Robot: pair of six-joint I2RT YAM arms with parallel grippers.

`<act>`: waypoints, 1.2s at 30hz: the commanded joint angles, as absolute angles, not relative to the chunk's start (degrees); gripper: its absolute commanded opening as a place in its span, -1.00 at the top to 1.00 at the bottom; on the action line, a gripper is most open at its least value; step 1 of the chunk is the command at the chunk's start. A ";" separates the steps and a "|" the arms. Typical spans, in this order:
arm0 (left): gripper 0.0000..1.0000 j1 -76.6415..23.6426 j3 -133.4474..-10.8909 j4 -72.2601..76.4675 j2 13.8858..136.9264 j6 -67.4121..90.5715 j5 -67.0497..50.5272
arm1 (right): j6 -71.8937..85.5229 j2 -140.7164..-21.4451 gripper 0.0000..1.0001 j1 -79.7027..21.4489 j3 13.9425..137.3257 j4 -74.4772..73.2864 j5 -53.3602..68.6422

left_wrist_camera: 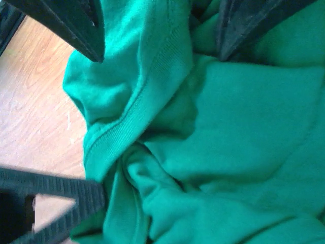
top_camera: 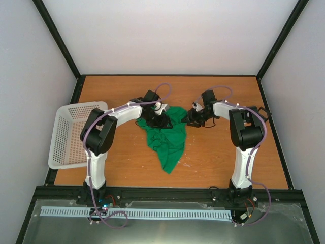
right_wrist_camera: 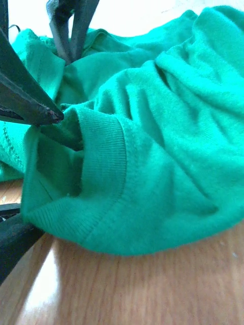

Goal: Pin the brooch onto the clothing

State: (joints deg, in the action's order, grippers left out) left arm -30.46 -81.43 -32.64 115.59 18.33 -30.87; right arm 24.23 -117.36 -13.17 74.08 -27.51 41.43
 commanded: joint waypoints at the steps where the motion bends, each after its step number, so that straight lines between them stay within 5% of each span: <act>1: -0.07 -31.63 -82.19 -33.19 115.11 17.40 -36.06 | 25.57 -118.04 0.21 -12.20 74.03 -24.82 42.14; 8: 0.95 -31.60 -84.63 -37.34 109.81 17.97 -36.69 | 26.57 -114.79 0.94 -12.60 80.40 -25.29 45.86; 19: 0.99 -28.99 -107.88 -51.14 90.32 15.97 -23.90 | 30.47 -100.78 0.95 -16.28 110.66 -27.66 45.22; 27: 0.98 -28.65 -129.09 -57.42 84.01 14.44 -23.44 | 35.07 -111.09 0.95 -25.67 139.47 -22.65 41.08; 36: 0.99 -28.70 -128.24 -51.52 67.54 20.30 -8.67 | 42.32 -115.56 0.95 -31.57 150.19 -10.73 34.88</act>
State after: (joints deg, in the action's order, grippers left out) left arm -28.95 -128.03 -53.78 73.65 17.28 -16.71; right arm 40.36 -115.90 -31.73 147.28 -13.56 42.35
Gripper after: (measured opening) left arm 0.039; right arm 0.029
